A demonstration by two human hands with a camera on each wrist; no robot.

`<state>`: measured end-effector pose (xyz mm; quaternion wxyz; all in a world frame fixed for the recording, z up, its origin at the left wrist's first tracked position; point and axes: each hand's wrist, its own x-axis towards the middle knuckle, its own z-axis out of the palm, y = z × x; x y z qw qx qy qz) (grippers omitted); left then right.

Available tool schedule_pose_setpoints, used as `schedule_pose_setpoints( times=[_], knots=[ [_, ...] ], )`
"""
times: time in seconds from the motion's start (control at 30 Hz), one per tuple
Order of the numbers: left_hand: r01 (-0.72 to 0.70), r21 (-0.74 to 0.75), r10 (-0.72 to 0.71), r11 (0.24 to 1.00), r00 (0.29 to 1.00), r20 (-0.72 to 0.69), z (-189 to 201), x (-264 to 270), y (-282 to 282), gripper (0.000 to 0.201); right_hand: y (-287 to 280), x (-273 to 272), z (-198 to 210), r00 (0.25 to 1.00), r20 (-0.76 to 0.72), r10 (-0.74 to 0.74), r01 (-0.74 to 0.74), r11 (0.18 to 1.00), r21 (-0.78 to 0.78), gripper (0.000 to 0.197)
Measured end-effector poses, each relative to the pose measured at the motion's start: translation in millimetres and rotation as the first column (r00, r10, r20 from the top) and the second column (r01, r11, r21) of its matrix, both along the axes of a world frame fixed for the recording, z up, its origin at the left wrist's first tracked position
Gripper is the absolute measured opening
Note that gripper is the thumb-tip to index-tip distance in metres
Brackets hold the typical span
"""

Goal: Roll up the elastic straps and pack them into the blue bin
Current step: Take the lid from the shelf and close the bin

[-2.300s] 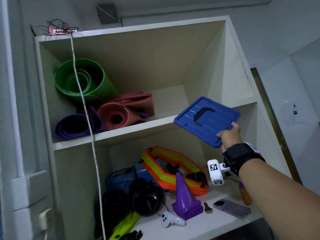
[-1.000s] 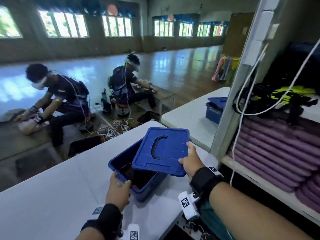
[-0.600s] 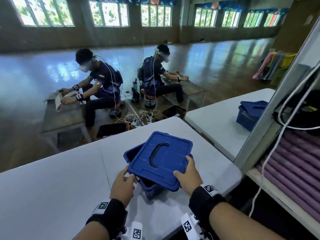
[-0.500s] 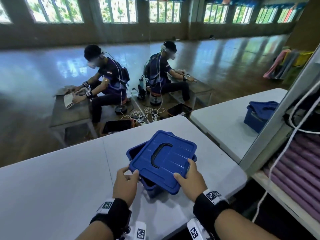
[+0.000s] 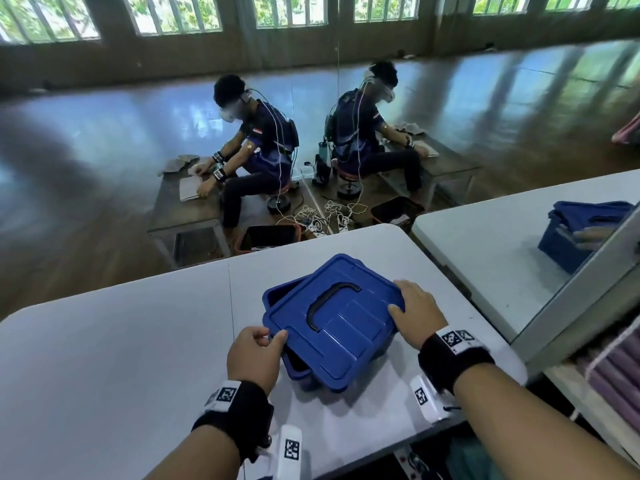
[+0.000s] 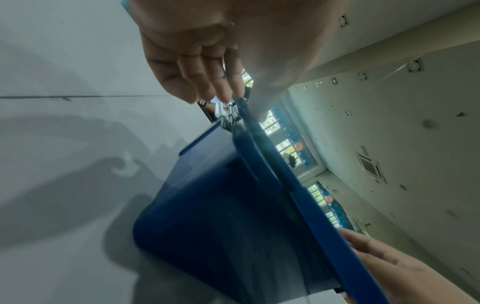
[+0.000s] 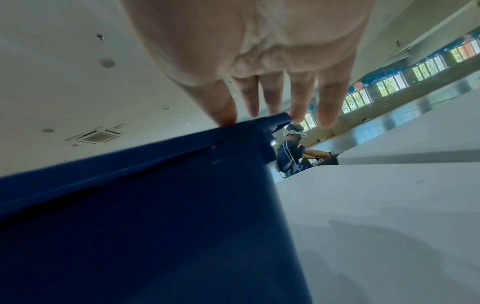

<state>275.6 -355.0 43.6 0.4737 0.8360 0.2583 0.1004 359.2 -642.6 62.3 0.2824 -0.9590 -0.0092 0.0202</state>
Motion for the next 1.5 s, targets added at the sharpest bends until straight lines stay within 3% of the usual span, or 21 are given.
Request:
schedule_pose_setpoints(
  times=[0.13,0.3,0.4,0.6,0.8,0.87,1.0,1.17,1.37,1.5],
  knots=[
    [-0.019,0.023,0.019,1.0,1.0,0.014,0,8,1,0.018,-6,7,0,0.999,-0.013,0.033,-0.034,0.994,-0.101,0.042],
    [0.146,0.095,-0.151,0.985,0.988,0.044,2,12,-7,0.008,-3,6,-3,0.999,0.015,0.028,-0.025,0.983,-0.181,0.034],
    [0.115,0.131,-0.12,0.985,0.992,0.034,3,17,-9,0.021,-3,10,0,0.998,0.06,0.029,-0.016,0.978,-0.207,0.021],
    [0.046,0.061,-0.047,0.997,0.999,0.012,-1,23,-8,0.042,-16,20,0,1.0,0.0,-0.021,0.021,0.999,-0.045,0.014],
    [-0.077,0.014,0.077,0.997,0.996,-0.043,-6,27,-11,0.046,-22,33,-10,0.998,-0.064,-0.007,0.018,0.984,0.176,0.019],
    [-0.113,-0.021,0.111,0.993,0.991,-0.069,-8,27,-13,0.051,-22,37,-18,0.99,-0.144,0.006,0.038,0.952,0.302,0.015],
    [-0.152,-0.062,0.146,0.986,0.985,-0.095,-8,29,-15,0.055,-22,39,-22,0.95,-0.309,0.036,0.161,0.792,0.588,0.033],
    [-0.195,-0.07,0.191,0.978,0.98,-0.059,-6,28,-13,0.05,-26,38,-22,0.969,-0.247,-0.004,0.167,0.749,0.641,0.039],
    [-0.279,-0.315,0.293,0.907,0.956,-0.004,-2,28,-9,0.031,-29,46,-15,0.945,-0.325,-0.045,0.282,0.615,0.737,0.024],
    [-0.242,-0.483,0.248,0.841,0.967,-0.054,-6,27,0,0.029,-28,49,-21,0.909,-0.416,0.01,0.341,0.554,0.759,0.028]
  ],
)
